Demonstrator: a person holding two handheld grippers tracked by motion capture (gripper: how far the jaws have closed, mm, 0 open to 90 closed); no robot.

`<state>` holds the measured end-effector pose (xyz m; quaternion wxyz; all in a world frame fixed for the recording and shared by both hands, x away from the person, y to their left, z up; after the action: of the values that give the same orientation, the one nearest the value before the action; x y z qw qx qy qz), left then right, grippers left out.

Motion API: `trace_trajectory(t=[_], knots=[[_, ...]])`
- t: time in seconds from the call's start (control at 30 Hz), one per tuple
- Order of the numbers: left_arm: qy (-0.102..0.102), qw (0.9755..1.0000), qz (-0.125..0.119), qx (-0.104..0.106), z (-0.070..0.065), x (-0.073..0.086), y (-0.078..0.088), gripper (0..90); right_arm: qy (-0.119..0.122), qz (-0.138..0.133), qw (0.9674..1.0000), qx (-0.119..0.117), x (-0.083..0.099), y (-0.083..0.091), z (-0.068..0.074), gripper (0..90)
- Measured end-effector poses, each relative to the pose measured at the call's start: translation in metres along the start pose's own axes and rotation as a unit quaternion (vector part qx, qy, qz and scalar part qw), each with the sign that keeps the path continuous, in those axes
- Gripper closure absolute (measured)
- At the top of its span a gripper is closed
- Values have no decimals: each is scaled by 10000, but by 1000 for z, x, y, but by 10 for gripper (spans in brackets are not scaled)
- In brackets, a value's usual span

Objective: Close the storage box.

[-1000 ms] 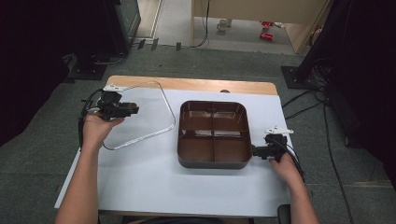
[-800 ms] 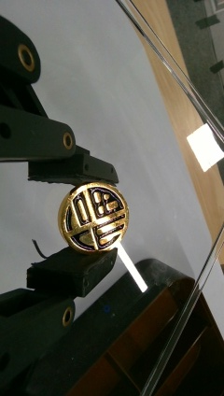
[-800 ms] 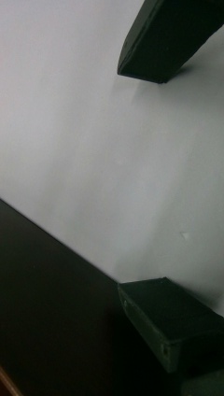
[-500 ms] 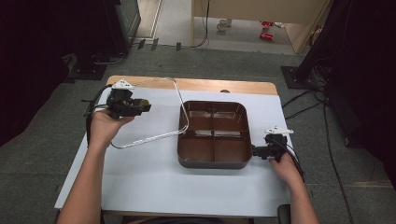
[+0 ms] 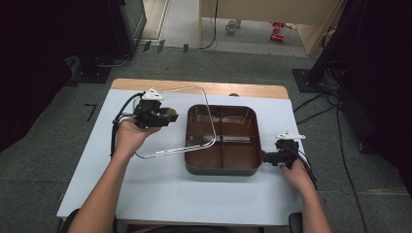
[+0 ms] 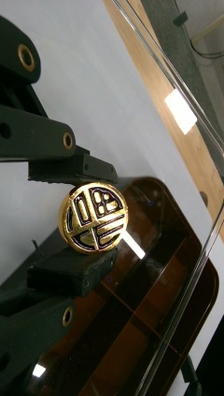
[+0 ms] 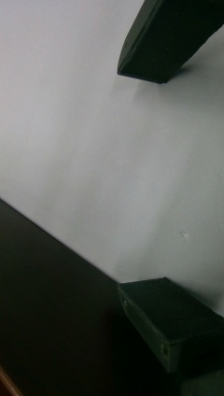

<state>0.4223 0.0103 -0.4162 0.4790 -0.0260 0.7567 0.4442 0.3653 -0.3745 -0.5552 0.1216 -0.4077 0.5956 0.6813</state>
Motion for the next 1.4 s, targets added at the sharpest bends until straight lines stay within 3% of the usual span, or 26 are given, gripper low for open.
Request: trace_trajectory(t=[0.3, 0.37, 0.47, 0.73, 0.93, 1.17, 1.4], knots=[[-268, 9993, 194, 199, -29, -4, -25, 594, -10, 5, 10000, -1, 0, 0, 0, 0], [-274, 9992, 212, 201, -32, -4, -28, 594, -10, 5, 10000, -1, 0, 0, 0, 0], [-361, 9986, 249, 290, -49, -7, -43, 594, -14, 5, 10000, 0, 0, 0, 0, 0], [-427, 9973, 294, 528, -74, -11, -67, 594, -25, -1, 10000, 0, 0, 0, 0, 0], [-713, 9947, 456, 578, -94, -16, -83, 594, -28, 5, 10000, -3, 0, 0, 0, 0], [-824, 9934, 564, 565, -107, -21, -100, 594, -17, 4, 10000, -2, 0, 0, 0, 0], [-762, 9935, 734, 428, -115, -18, -117, 594, -24, 5, 10000, -2, 0, 0, 0, 0]])
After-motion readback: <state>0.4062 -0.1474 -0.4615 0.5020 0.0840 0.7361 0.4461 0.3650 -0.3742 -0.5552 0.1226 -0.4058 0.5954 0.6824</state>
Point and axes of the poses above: each handheld gripper's, and its own axes: y roughly backward along the jaws, x roughly out of its underside, z roughly to its left, the point moved 7 cm from there along -y, roughly forward along the jaws, and after that the axes turned 6 degrees about y, right-handed, at the moved point
